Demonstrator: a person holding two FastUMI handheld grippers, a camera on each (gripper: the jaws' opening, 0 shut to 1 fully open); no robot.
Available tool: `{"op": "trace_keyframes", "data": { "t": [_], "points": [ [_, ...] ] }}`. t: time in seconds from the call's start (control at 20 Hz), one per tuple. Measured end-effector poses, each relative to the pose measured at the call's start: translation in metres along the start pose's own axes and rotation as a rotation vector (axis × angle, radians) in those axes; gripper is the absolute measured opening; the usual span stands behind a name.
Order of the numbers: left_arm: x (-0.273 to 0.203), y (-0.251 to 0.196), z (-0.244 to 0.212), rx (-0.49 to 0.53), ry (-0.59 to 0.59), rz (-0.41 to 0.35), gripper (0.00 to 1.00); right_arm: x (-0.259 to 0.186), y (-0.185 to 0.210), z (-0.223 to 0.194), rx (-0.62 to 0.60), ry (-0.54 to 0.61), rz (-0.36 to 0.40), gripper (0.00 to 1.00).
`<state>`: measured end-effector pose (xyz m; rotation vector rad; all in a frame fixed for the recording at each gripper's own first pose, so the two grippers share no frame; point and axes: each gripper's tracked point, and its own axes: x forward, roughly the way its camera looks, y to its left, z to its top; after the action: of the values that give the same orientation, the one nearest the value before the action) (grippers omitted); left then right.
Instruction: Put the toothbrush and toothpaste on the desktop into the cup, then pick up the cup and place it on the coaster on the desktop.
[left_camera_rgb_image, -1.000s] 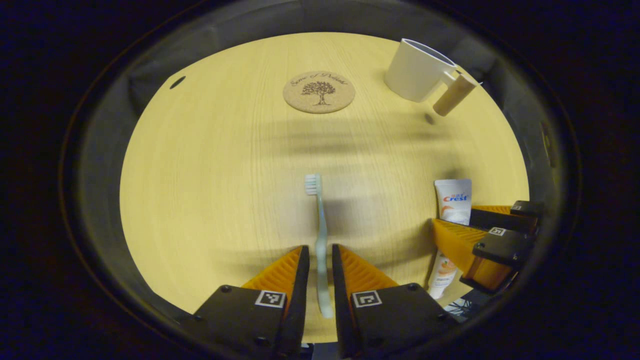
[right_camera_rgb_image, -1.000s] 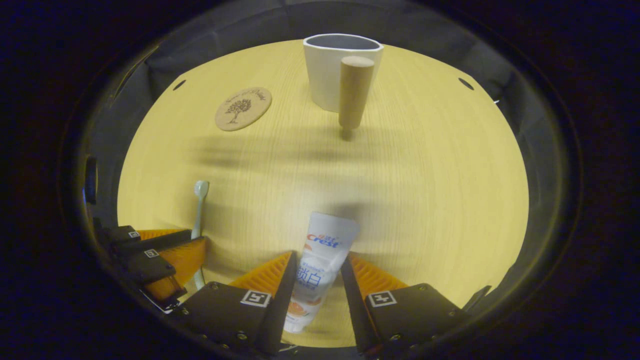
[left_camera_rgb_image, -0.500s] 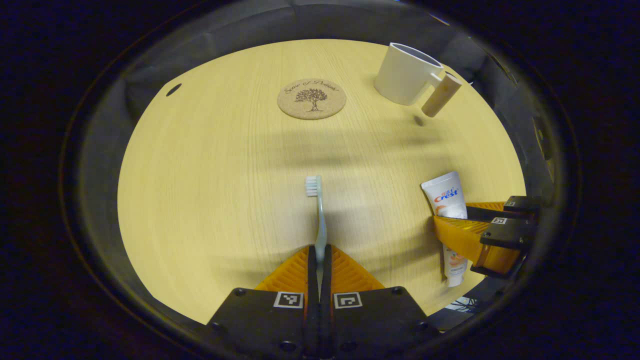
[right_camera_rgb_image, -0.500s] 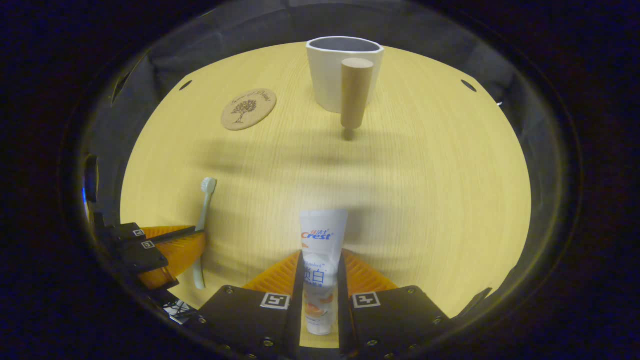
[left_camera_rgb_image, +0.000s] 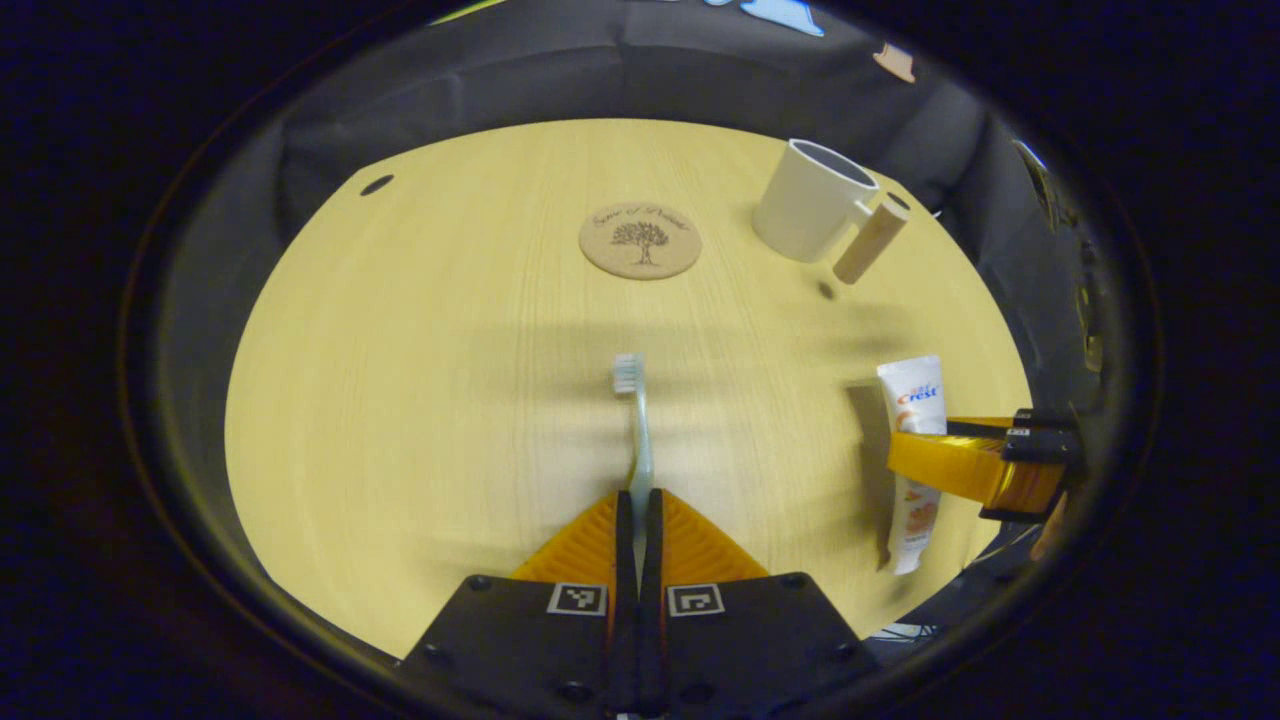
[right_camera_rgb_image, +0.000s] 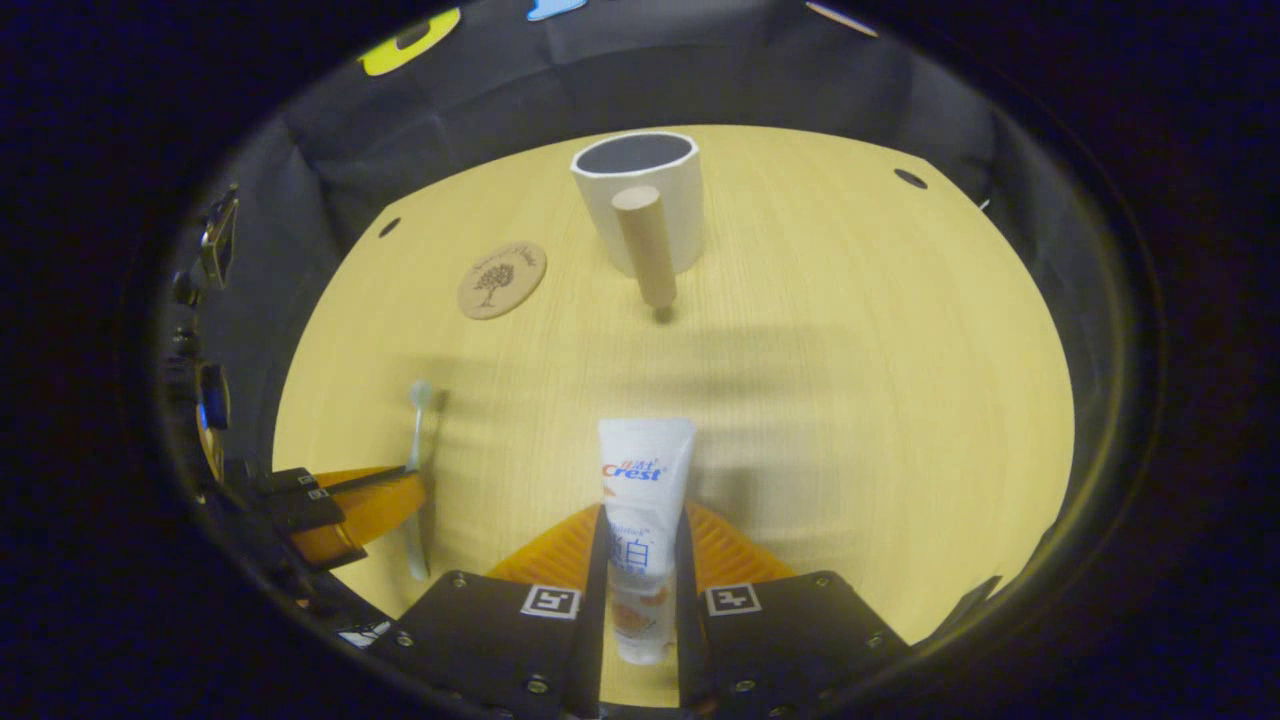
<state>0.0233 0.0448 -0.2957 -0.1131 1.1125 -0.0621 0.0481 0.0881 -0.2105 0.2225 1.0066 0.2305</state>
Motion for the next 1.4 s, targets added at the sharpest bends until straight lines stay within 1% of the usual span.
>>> {"op": "trace_keyframes", "data": {
  "t": [0.05, 0.1, 0.15, 0.3, 0.4, 0.5, 0.55, 0.6, 0.7, 0.85, 0.95, 1.1, 1.4],
  "points": [
    [-0.006, -0.004, 0.003, -0.012, -0.035, -0.012, 0.08, -0.001, 0.0, 0.002, -0.01, -0.036, 0.006, 0.31],
    [-0.011, -0.005, 0.007, -0.017, -0.064, -0.014, 0.06, -0.004, -0.001, 0.004, -0.015, -0.062, 0.009, 0.31],
    [-0.014, -0.008, 0.01, -0.019, -0.091, -0.02, 0.08, -0.008, -0.002, 0.005, -0.02, -0.089, 0.011, 0.31],
    [-0.029, -0.008, 0.019, -0.024, -0.176, -0.032, 0.08, -0.022, -0.002, 0.012, -0.03, -0.167, 0.023, 0.29],
    [-0.04, -0.009, 0.027, -0.023, -0.225, -0.035, 0.08, -0.029, -0.002, 0.018, -0.034, -0.207, 0.021, 0.31],
    [-0.046, -0.012, 0.031, -0.021, -0.26, -0.041, 0.08, -0.035, -0.002, 0.023, -0.043, -0.248, 0.019, 0.3],
    [-0.05, -0.017, 0.037, -0.022, -0.286, -0.051, 0.06, -0.041, -0.002, 0.027, -0.049, -0.273, 0.016, 0.3],
    [-0.055, -0.018, 0.039, -0.02, -0.301, -0.058, 0.08, -0.045, -0.001, 0.031, -0.047, -0.29, 0.023, 0.3],
    [-0.063, -0.02, 0.047, -0.014, -0.331, -0.067, 0.08, -0.053, 0.001, 0.041, -0.034, -0.318, 0.026, 0.3],
    [-0.074, -0.024, 0.069, -0.017, -0.394, -0.08, 0.08, -0.073, 0.007, 0.071, -0.021, -0.414, 0.042, 0.3],
    [-0.081, -0.027, 0.091, -0.004, -0.457, -0.086, 0.08, -0.09, 0.013, 0.102, -0.007, -0.502, 0.058, 0.31],
    [-0.09, -0.029, 0.118, 0.009, -0.521, -0.094, 0.08, -0.106, 0.017, 0.137, 0.002, -0.583, 0.073, 0.3],
    [-0.106, -0.028, 0.169, 0.007, -0.643, -0.101, 0.08, -0.116, 0.014, 0.202, 0.022, -0.721, 0.081, 0.3]
  ]
}}
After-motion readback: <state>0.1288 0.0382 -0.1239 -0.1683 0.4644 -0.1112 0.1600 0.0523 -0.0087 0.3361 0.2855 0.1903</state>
